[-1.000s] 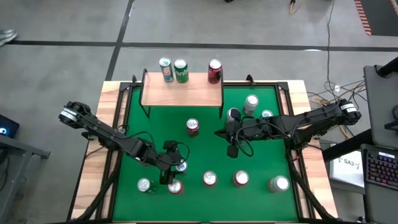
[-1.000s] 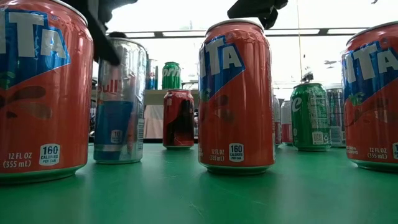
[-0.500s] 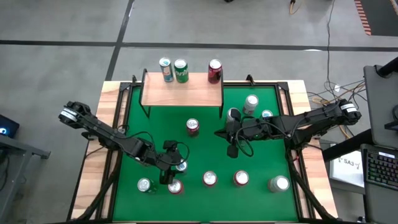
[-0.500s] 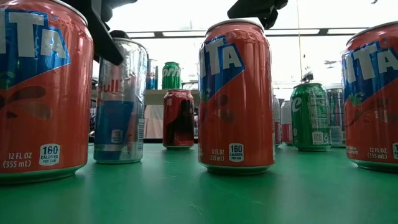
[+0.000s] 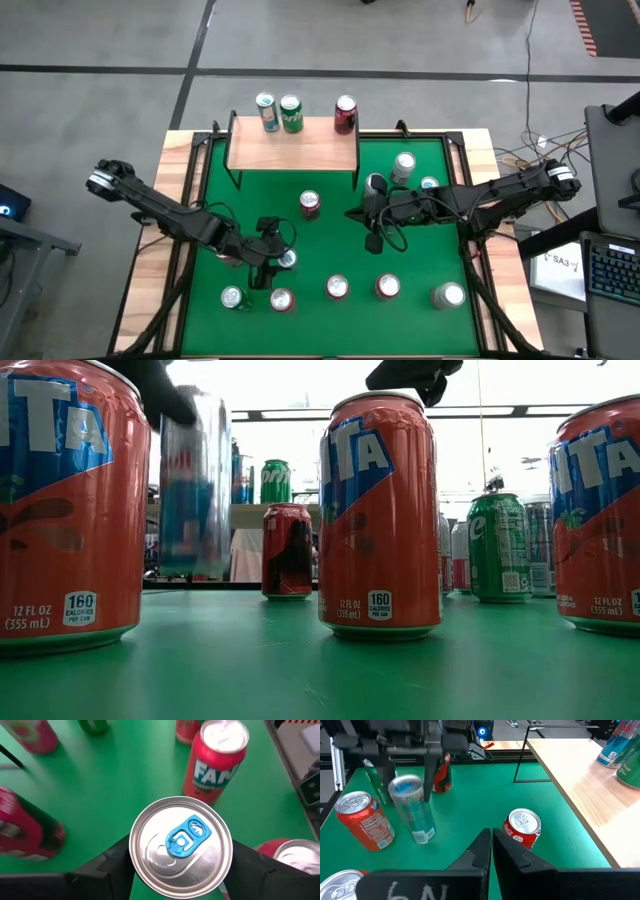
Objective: Place canned beverage on shelf
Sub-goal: Put the blue can on the shelf
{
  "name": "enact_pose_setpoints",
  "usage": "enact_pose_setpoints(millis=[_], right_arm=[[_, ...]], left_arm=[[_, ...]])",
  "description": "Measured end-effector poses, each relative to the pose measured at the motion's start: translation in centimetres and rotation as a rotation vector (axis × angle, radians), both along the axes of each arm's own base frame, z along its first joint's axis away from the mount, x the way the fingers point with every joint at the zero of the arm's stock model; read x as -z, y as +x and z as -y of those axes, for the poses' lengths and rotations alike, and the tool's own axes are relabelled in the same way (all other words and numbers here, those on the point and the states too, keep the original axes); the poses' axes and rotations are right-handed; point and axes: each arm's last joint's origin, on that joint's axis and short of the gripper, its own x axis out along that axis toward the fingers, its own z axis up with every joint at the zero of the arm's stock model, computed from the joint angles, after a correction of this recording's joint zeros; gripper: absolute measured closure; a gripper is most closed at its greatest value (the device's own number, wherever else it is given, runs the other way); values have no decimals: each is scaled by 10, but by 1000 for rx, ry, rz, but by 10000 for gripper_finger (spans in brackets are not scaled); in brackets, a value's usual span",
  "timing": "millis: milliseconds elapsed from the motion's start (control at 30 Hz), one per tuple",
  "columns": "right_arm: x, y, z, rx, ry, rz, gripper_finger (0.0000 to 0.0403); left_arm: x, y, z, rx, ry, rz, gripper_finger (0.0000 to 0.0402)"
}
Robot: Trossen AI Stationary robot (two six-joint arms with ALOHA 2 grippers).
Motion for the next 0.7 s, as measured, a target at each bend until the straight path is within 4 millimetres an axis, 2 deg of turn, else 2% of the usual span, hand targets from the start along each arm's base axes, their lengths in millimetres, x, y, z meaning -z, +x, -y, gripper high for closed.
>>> enact_pose_setpoints(millis=[300,700], right_arm=[[0,0,0,3,-2,0,394],[0,0,0,3,-10,-2,394]], left_arm=[[-46,-4,-18,29,106,-34,181],[-98,-8,-53,44,252,-86,181]])
